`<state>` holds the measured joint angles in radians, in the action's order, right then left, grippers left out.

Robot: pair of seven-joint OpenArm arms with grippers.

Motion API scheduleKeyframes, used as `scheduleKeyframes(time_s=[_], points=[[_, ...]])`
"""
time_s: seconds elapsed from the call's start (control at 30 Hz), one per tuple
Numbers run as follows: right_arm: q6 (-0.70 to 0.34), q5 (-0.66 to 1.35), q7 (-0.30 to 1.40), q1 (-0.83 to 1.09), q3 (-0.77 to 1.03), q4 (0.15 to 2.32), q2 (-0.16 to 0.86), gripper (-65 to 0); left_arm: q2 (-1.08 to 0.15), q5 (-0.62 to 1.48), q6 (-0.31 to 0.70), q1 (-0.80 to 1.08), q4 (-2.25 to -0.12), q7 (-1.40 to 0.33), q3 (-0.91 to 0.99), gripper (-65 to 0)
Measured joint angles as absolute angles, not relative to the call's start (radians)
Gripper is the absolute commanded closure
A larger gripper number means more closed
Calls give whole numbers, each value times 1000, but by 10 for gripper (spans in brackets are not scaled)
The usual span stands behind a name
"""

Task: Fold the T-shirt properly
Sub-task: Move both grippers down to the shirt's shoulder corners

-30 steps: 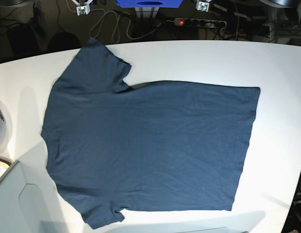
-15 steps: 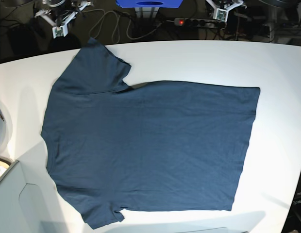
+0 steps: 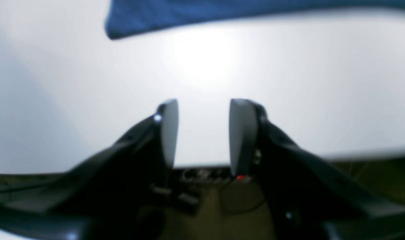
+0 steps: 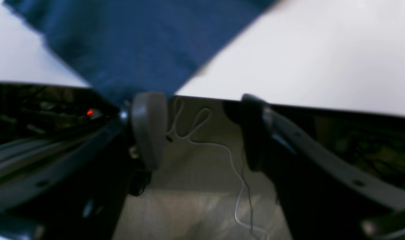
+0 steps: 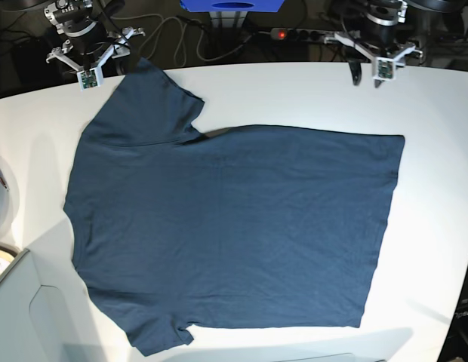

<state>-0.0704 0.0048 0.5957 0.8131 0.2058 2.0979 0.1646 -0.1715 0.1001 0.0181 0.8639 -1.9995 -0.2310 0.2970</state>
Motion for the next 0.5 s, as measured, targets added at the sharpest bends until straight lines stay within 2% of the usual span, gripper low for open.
scheduleKeyframes(time_s=[0.17,0.3,0.43,0.5], points=[[-71,6,618,767,173,2097,166,-383,-181,307,33,710,-1942,-231,435,-255],[-74,2,638,764,177,2096,163,-383,-175,379,214,607,-1880,-299,506,-256],[-74,2,636,763,176,2095,170,-383,-163,384,295,437,-1723,-443,613,-256],[-74,2,637,762,176,2095,171,-383,-163,380,299,374,-1653,-462,659,-256]])
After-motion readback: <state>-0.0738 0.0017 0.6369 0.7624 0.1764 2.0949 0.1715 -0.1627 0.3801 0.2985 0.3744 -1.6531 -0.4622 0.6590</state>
